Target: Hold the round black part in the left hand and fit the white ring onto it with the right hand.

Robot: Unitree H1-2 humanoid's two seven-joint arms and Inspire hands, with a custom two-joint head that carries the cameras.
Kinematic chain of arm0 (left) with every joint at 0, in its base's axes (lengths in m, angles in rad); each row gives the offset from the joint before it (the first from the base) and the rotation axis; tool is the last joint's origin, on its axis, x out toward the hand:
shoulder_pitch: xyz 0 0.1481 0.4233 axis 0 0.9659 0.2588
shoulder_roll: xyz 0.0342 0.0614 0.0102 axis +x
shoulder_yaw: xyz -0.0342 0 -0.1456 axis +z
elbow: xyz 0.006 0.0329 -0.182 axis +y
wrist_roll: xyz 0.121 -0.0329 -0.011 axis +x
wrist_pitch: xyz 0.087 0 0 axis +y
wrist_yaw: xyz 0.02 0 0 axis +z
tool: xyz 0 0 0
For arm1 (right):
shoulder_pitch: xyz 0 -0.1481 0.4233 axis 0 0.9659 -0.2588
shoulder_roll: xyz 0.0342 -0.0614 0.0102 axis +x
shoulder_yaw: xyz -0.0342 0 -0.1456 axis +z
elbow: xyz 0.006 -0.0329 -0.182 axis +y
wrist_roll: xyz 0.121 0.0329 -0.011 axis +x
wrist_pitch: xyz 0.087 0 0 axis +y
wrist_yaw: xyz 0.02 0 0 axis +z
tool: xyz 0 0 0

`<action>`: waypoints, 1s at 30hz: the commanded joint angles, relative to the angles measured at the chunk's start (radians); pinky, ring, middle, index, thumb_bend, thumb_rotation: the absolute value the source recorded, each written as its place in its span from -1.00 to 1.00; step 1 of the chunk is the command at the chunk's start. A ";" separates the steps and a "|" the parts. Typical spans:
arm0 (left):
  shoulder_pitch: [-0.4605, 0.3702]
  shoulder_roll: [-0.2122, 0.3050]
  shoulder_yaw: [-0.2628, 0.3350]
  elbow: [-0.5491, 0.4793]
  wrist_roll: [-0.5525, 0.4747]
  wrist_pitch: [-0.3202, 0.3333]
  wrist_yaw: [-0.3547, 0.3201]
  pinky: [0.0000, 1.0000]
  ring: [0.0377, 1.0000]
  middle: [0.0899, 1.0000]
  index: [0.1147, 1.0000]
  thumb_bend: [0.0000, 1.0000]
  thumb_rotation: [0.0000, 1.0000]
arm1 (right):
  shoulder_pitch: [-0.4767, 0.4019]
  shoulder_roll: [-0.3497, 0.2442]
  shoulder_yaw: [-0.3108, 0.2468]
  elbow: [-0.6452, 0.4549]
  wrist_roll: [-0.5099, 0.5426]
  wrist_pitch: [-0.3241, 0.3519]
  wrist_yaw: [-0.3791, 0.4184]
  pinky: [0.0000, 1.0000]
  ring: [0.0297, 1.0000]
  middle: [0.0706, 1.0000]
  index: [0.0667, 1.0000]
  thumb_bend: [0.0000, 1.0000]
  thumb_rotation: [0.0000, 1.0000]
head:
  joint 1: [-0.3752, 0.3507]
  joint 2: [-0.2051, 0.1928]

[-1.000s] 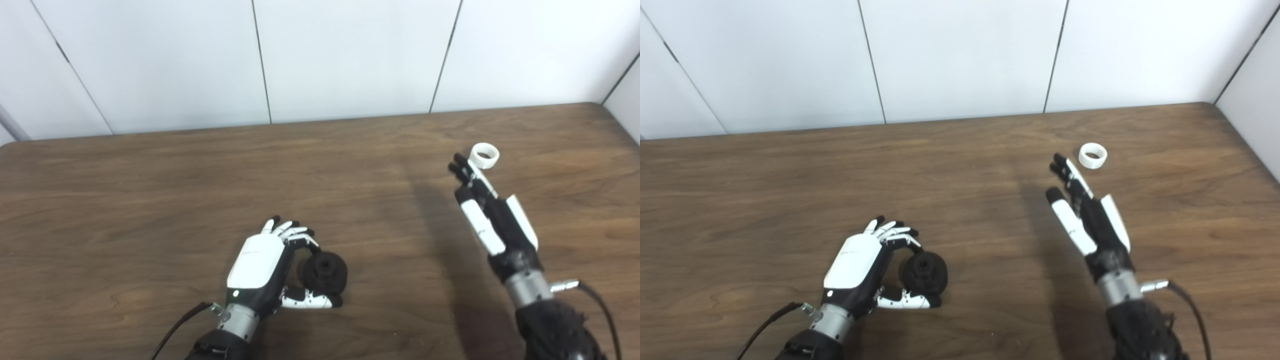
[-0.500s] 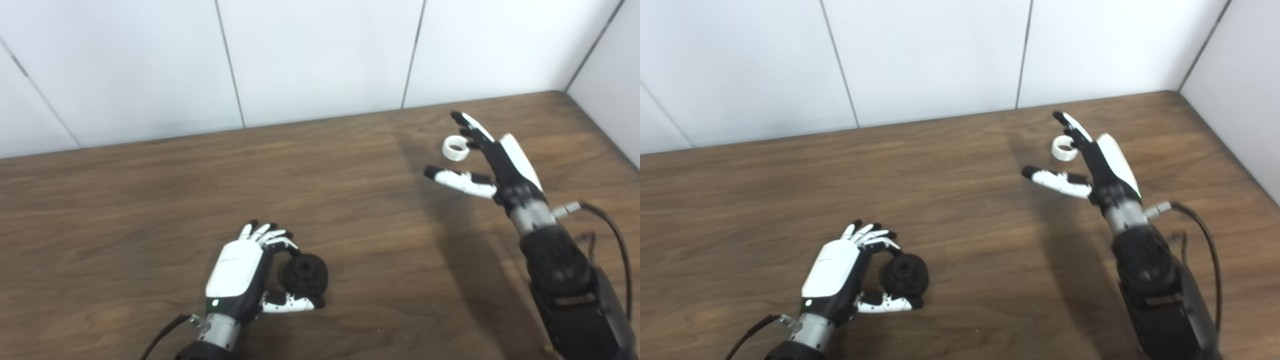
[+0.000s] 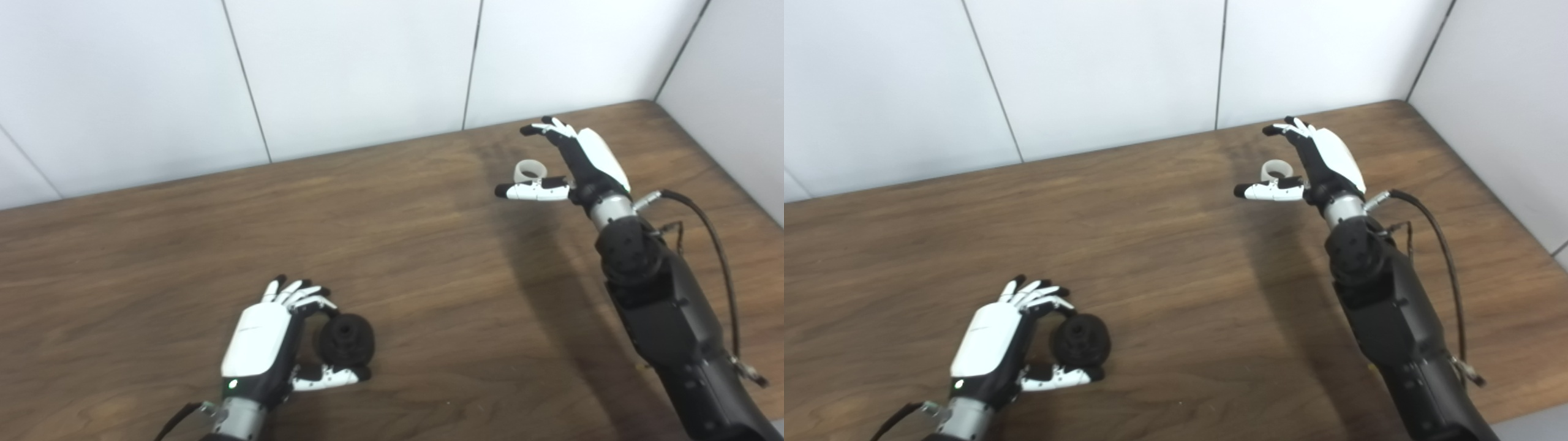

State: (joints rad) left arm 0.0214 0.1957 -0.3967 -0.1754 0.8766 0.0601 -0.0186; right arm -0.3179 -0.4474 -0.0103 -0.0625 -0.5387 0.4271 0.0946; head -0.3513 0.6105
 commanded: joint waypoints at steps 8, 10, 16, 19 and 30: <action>0.022 0.033 0.017 0.039 0.005 0.008 -0.014 1.00 0.76 0.54 -0.17 0.05 -0.89 | -0.124 -0.091 0.041 0.063 -0.064 0.032 0.021 1.00 1.00 0.97 0.60 0.63 -0.42 | -0.012 -0.001; 0.022 0.032 0.019 0.039 0.004 0.005 -0.011 1.00 0.76 0.54 -0.17 0.05 -0.89 | -0.139 -0.104 0.050 0.084 -0.076 0.039 0.031 1.00 1.00 0.97 0.59 0.66 -0.45 | -0.012 -0.001; 0.022 0.033 0.025 0.037 0.006 0.000 -0.012 1.00 0.77 0.55 -0.17 0.05 -0.89 | -0.171 -0.132 0.072 0.138 -0.109 0.041 0.060 1.00 1.00 0.96 0.56 0.69 -0.44 | -0.016 0.001; 0.023 0.033 0.026 0.034 0.005 0.003 -0.020 1.00 0.77 0.55 -0.17 0.05 -0.89 | -0.185 -0.137 0.074 0.158 -0.124 0.042 0.087 1.00 1.00 0.96 0.56 0.69 -0.42 | -0.016 0.001; 0.026 0.035 0.025 0.024 0.008 0.005 -0.027 1.00 0.77 0.55 -0.17 0.05 -0.89 | -0.213 -0.121 0.053 0.207 -0.222 0.043 0.214 1.00 1.00 0.95 0.53 0.69 -0.44 | -0.011 0.012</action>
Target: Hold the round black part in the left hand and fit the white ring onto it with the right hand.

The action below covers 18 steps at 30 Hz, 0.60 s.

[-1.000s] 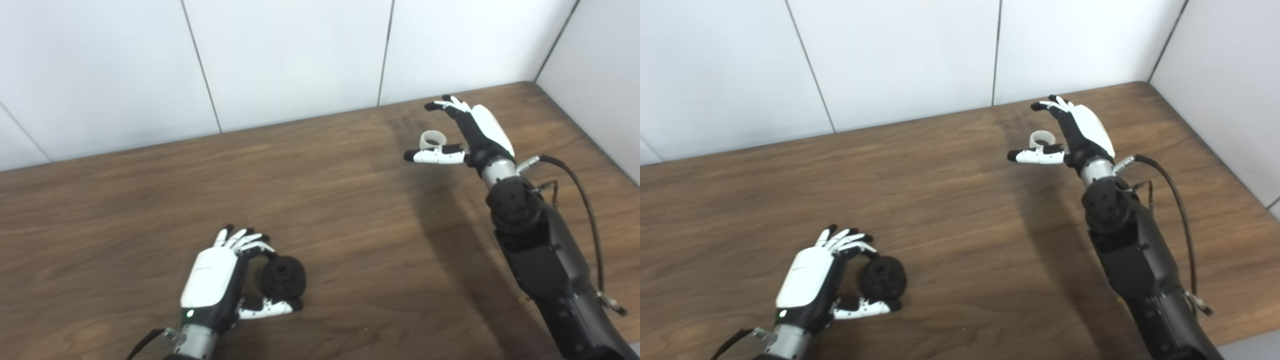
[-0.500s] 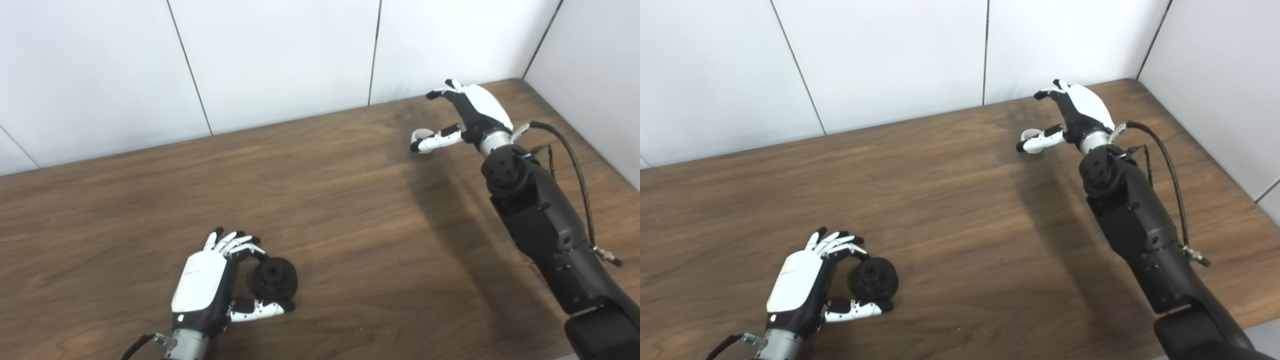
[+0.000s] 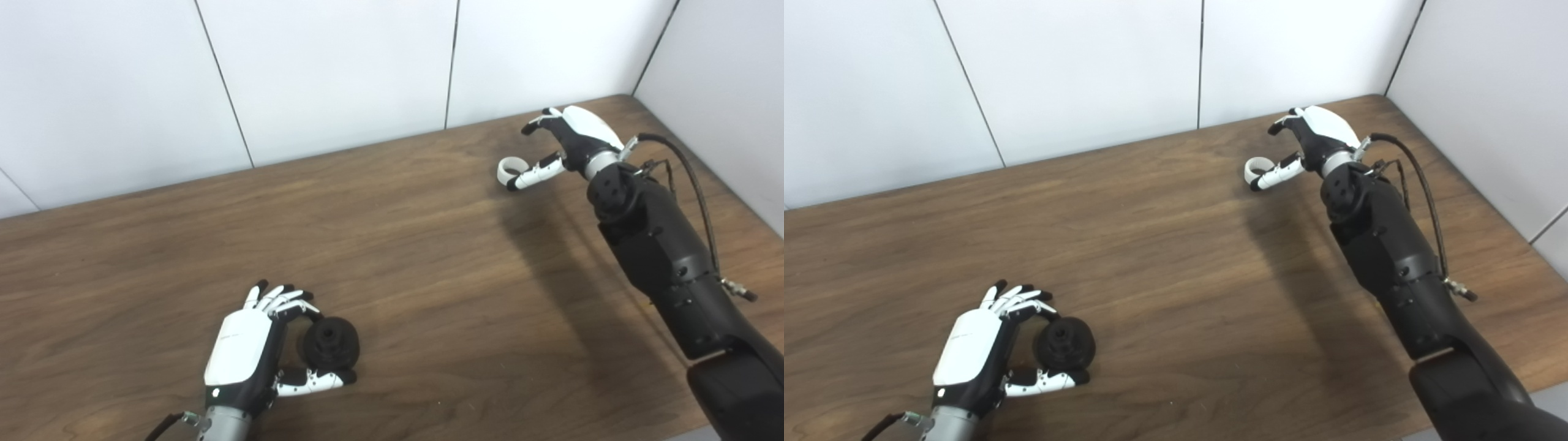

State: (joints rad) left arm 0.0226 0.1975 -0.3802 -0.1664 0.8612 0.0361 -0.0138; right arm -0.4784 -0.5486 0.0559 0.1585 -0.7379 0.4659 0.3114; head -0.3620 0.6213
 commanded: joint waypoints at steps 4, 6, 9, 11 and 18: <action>0.025 0.035 0.009 0.015 0.023 0.026 -0.031 1.00 0.78 0.55 -0.17 0.05 -0.89 | -0.056 -0.024 0.000 -0.003 -0.029 0.004 0.015 1.00 1.00 0.93 0.51 0.66 -0.44 | 0.000 0.002; 0.025 0.036 0.009 0.012 0.024 0.025 -0.031 1.00 0.78 0.55 -0.17 0.05 -0.89 | -0.062 -0.023 0.005 0.009 -0.033 0.004 0.019 1.00 1.00 0.94 0.50 0.67 -0.44 | 0.003 0.006; 0.025 0.035 0.009 0.010 0.027 0.029 -0.034 1.00 0.77 0.55 -0.17 0.05 -0.89 | -0.073 -0.019 0.008 0.027 -0.041 0.004 0.023 1.00 1.00 0.94 0.49 0.67 -0.43 | 0.003 0.006; 0.026 0.036 0.009 0.007 0.025 0.030 -0.038 1.00 0.78 0.55 -0.17 0.05 -0.89 | -0.079 -0.016 0.008 0.033 -0.046 0.004 0.030 1.00 1.00 0.94 0.50 0.66 -0.42 | 0.010 0.010; 0.028 0.035 0.012 0.005 0.025 0.025 -0.032 1.00 0.78 0.55 -0.17 0.05 -0.89 | -0.103 -0.008 0.016 0.057 -0.051 0.004 0.030 1.00 1.00 0.95 0.50 0.65 -0.39 | 0.013 0.011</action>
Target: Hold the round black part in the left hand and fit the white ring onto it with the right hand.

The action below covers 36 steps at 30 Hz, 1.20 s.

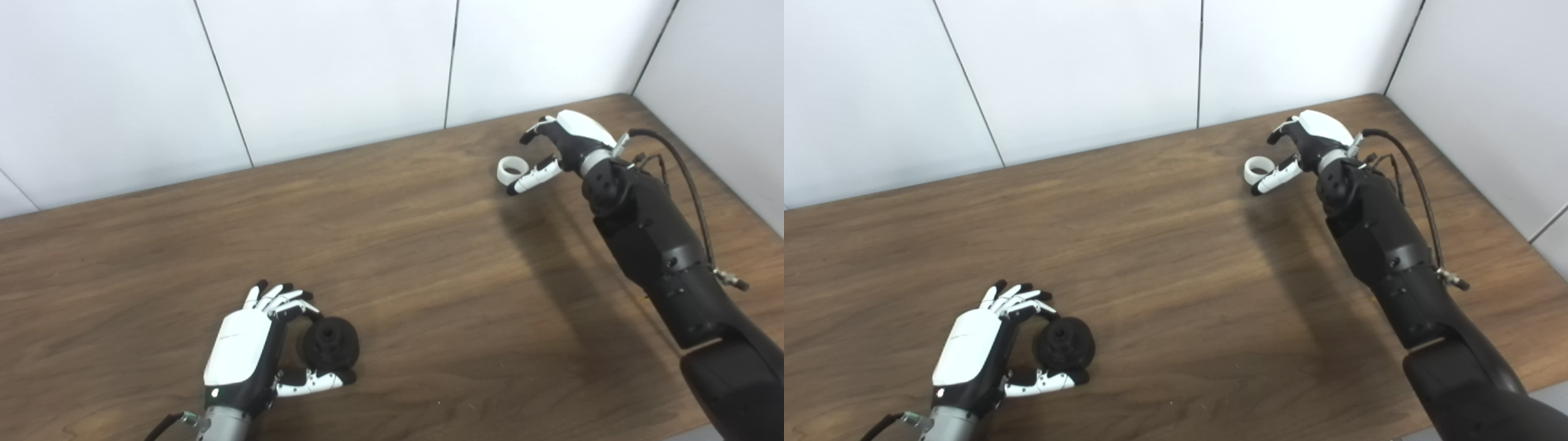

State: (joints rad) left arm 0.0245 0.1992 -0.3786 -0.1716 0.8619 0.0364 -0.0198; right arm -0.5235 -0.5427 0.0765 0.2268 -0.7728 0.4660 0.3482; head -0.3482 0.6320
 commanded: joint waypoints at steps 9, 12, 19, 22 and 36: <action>0.032 0.030 0.009 -0.001 0.026 0.035 -0.038 1.00 0.78 0.54 -0.17 0.05 -0.89 | -0.082 -0.008 0.004 0.017 -0.017 0.004 -0.014 0.99 1.00 0.93 0.50 0.63 -0.37 | 0.006 0.005; 0.032 0.030 0.008 -0.001 0.032 0.035 -0.036 1.00 0.78 0.54 -0.17 0.05 -0.89 | -0.083 -0.006 0.004 0.019 -0.018 0.004 -0.011 1.00 1.00 0.92 0.50 0.63 -0.37 | 0.006 0.005; 0.033 0.031 0.012 -0.005 0.028 0.034 -0.036 1.00 0.79 0.55 -0.17 0.05 -0.89 | -0.084 -0.007 0.009 0.029 -0.030 0.004 -0.002 0.98 1.00 0.91 0.48 0.63 -0.35 | 0.010 0.012; 0.033 0.032 0.013 -0.009 0.025 0.035 -0.042 1.00 0.80 0.55 -0.17 0.05 -0.89 | -0.086 -0.010 0.012 0.033 -0.033 0.004 0.004 0.98 1.00 0.90 0.47 0.63 -0.34 | 0.010 0.013; 0.033 0.030 0.014 -0.015 0.028 0.035 -0.047 1.00 0.79 0.55 -0.17 0.05 -0.89 | -0.099 -0.001 -0.009 0.036 -0.069 0.004 0.063 1.00 1.00 0.91 0.44 0.62 -0.35 | 0.014 0.023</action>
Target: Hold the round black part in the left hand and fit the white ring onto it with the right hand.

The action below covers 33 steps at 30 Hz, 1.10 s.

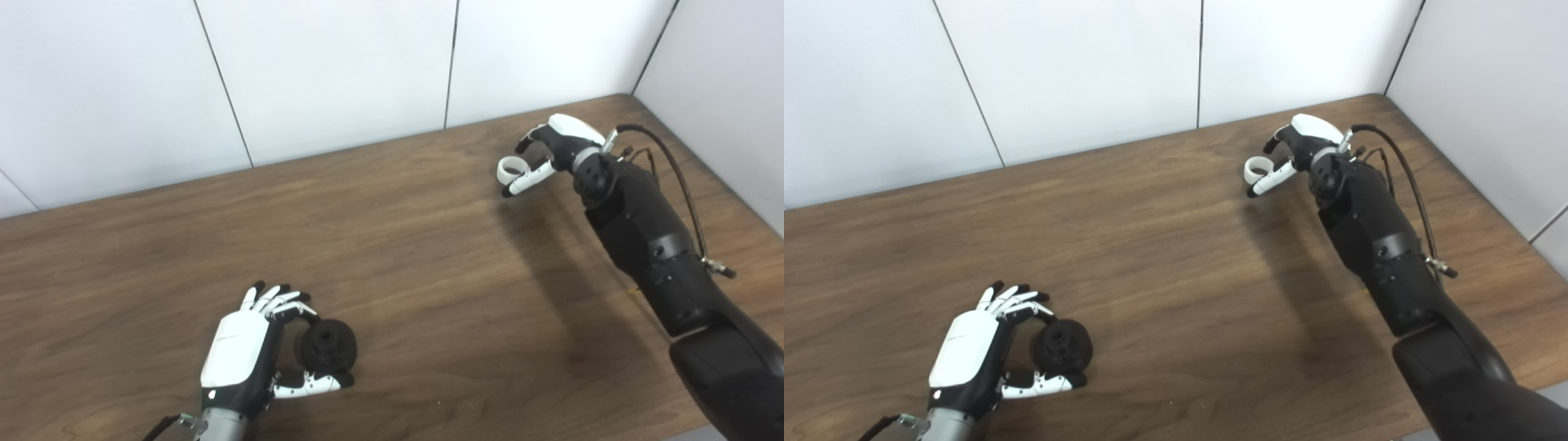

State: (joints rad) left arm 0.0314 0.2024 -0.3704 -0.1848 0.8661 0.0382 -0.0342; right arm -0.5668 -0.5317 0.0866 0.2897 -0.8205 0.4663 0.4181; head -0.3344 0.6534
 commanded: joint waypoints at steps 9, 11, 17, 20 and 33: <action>0.027 0.024 0.006 -0.012 0.033 0.039 -0.045 1.00 0.79 0.55 -0.17 0.05 -0.89 | -0.056 -0.012 -0.022 -0.033 -0.015 0.003 -0.008 1.00 1.00 0.89 0.44 0.63 -0.35 | 0.000 0.004; 0.027 0.024 0.006 -0.011 0.035 0.038 -0.044 1.00 0.78 0.55 -0.17 0.05 -0.89 | -0.057 -0.012 -0.019 -0.033 -0.016 0.003 -0.009 1.00 1.00 0.89 0.43 0.63 -0.34 | 0.001 0.004; 0.027 0.020 0.006 -0.014 0.039 0.042 -0.047 1.00 0.78 0.55 -0.17 0.05 -0.89 | -0.055 -0.014 -0.013 -0.039 -0.018 0.003 -0.007 0.99 1.00 0.89 0.43 0.61 -0.36 | 0.002 0.006; 0.028 0.019 0.007 -0.015 0.035 0.043 -0.048 1.00 0.78 0.55 -0.17 0.05 -0.90 | -0.053 -0.013 -0.014 -0.039 -0.018 0.003 -0.011 1.00 1.00 0.89 0.42 0.61 -0.37 | 0.002 0.006; 0.026 0.020 0.007 -0.015 0.036 0.042 -0.048 1.00 0.78 0.55 -0.17 0.05 -0.89 | -0.048 -0.016 -0.002 -0.038 -0.007 0.003 -0.027 1.00 0.99 0.87 0.38 0.61 -0.43 | 0.002 0.007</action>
State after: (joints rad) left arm 0.0422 0.2007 -0.3679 -0.2064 0.8815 0.0531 -0.0489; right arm -0.5682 -0.5303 0.0922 0.2846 -0.8201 0.4663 0.4202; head -0.3313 0.6596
